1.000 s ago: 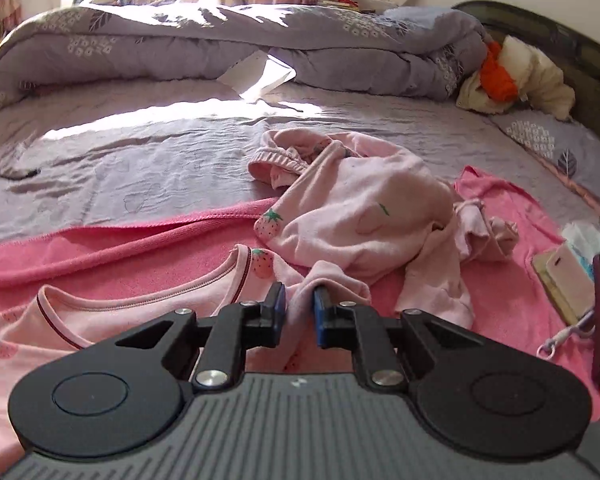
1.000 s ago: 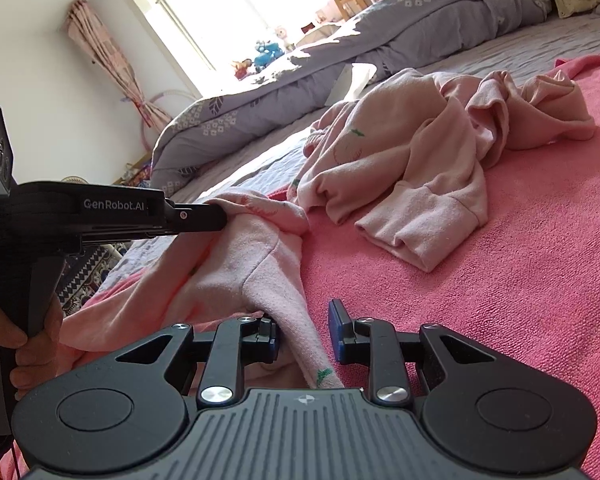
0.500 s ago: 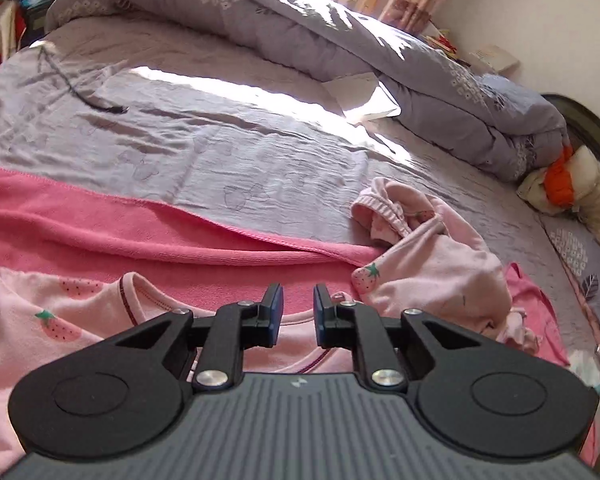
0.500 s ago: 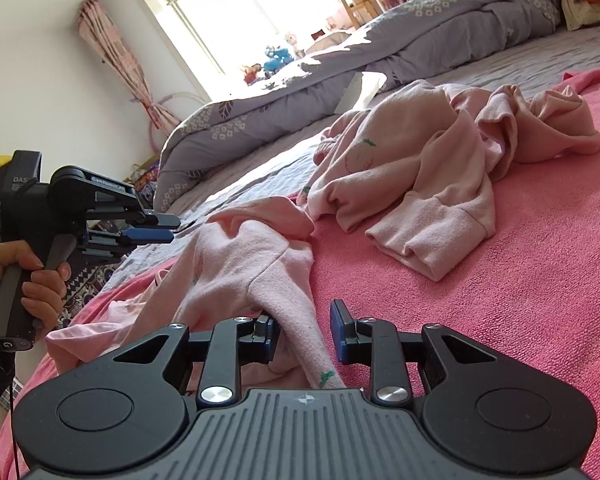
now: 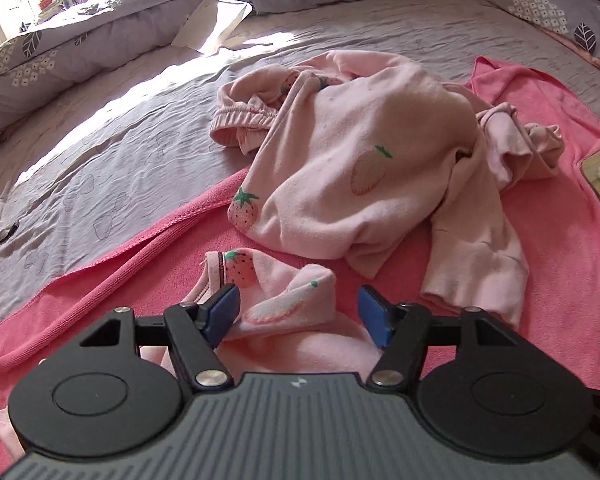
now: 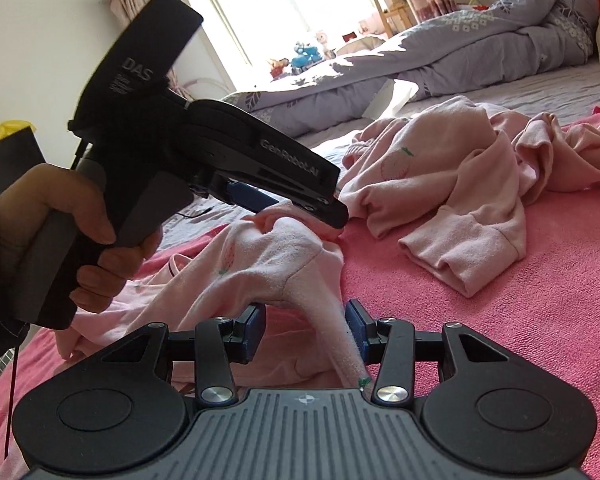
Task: Fold clothes
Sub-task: 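Pull the shirt fabric with the left gripper while the right gripper holds the sleeve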
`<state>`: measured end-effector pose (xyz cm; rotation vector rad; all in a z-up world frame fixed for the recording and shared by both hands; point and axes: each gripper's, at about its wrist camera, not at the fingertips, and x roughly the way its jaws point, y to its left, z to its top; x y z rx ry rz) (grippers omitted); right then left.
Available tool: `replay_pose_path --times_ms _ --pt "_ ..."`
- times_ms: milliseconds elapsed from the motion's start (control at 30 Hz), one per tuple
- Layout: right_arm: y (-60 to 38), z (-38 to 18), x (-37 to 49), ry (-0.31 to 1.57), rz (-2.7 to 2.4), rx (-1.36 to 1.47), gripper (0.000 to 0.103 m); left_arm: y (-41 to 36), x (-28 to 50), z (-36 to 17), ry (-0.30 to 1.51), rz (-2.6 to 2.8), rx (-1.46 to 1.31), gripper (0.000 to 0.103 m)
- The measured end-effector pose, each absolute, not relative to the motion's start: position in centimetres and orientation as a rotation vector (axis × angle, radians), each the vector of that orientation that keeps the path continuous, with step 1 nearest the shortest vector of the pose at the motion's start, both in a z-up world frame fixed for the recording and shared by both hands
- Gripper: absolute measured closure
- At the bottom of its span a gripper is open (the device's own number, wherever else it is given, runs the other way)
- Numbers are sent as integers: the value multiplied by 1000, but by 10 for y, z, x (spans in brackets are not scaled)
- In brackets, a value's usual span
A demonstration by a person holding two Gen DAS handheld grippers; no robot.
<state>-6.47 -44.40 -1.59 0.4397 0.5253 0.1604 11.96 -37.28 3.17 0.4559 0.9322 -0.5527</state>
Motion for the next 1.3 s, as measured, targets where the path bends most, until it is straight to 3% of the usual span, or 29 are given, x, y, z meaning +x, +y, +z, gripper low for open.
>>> replay_pose_path --times_ms 67,133,200,300,700,900,933,1033,1100,1133,1167,1300 --pt "-444 -17 -64 530 163 443 57 -370 123 24 967 -562 424 69" --pt "-447 -18 -63 538 160 463 60 -365 128 24 989 -565 367 70" --pt "-452 -20 -62 541 155 498 75 -359 135 29 998 -567 289 74" --pt "-463 -25 -62 540 143 575 86 -345 151 39 1010 -570 105 77" --pt "-476 -29 -71 504 93 663 90 -307 192 42 987 -546 -373 80" --pt "-476 -30 -68 521 82 665 81 -316 184 48 992 -593 -181 81" --pt "-475 -30 -68 520 81 659 79 -318 178 53 976 -599 -123 78" --pt "-473 -30 -68 519 77 649 74 -324 166 74 917 -646 -17 54" --pt "-473 -30 -67 520 77 650 73 -334 158 87 879 -659 84 21" --pt "-473 -30 -67 521 77 648 73 -341 153 92 867 -662 149 13" --pt "-473 -30 -67 521 77 645 72 -350 148 92 860 -668 231 8" --pt "-473 -30 -65 523 76 643 70 -393 113 67 734 -598 673 12"
